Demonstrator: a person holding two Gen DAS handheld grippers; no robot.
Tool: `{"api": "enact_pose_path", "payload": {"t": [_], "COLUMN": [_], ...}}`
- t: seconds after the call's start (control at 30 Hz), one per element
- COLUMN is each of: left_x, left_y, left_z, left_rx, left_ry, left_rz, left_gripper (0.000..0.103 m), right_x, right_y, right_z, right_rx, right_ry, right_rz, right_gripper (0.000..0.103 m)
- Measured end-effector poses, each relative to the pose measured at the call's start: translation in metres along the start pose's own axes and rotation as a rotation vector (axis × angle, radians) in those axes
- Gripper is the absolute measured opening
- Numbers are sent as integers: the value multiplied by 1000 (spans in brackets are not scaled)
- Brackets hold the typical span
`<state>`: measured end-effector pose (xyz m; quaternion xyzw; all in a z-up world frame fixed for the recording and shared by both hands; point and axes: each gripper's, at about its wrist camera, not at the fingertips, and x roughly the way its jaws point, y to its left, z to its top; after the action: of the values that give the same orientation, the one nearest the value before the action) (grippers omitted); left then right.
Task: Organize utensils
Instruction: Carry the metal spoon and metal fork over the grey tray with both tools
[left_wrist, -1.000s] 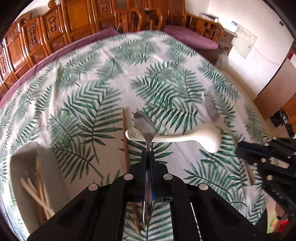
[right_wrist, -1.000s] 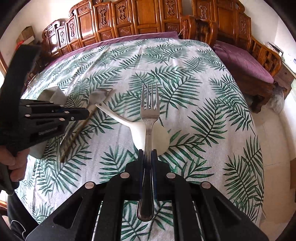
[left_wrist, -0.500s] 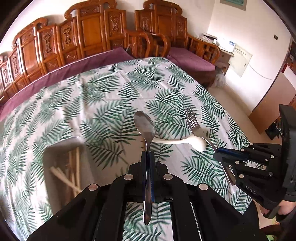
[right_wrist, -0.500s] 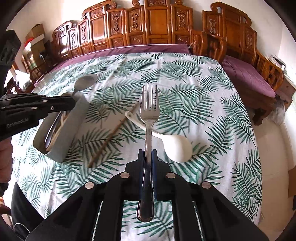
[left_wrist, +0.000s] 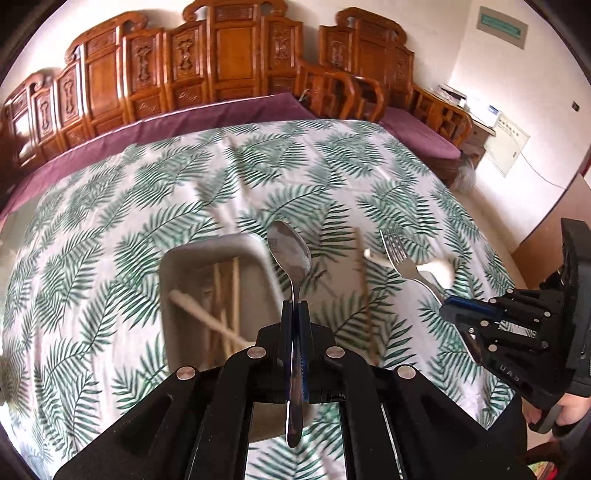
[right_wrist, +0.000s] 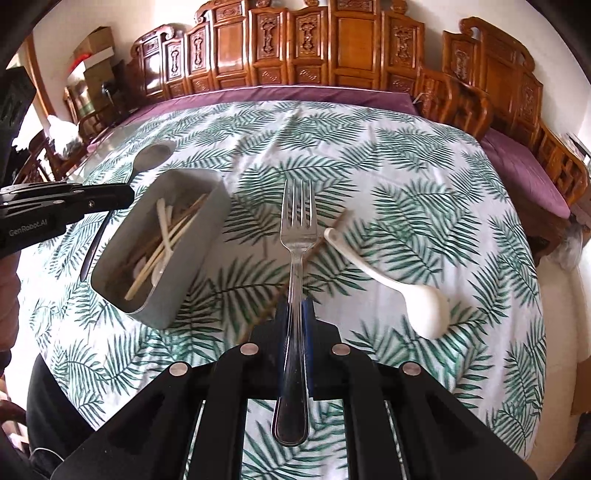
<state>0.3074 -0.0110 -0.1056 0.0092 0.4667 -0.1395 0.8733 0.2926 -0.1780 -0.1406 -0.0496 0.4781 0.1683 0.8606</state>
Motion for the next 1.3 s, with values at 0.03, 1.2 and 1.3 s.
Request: {"api": "enact_pose_path", "payload": {"t": [0.03, 1.2, 1.3], "left_x": [0, 16, 13], "left_y": [4, 94, 98], "left_z": [-2, -25, -27], "left_rx": [-5, -116, -114], "left_ry": [1, 6, 4], "left_rz": [2, 41, 52], "left_gripper": [3, 5, 5], "right_x": [1, 67, 74], "right_y": [5, 110, 114], "right_z": [2, 62, 63], "right_rx": [-5, -84, -77], "right_ry": [2, 77, 90], "right_rz": [2, 154, 156], "right_gripper": [10, 10, 10]}}
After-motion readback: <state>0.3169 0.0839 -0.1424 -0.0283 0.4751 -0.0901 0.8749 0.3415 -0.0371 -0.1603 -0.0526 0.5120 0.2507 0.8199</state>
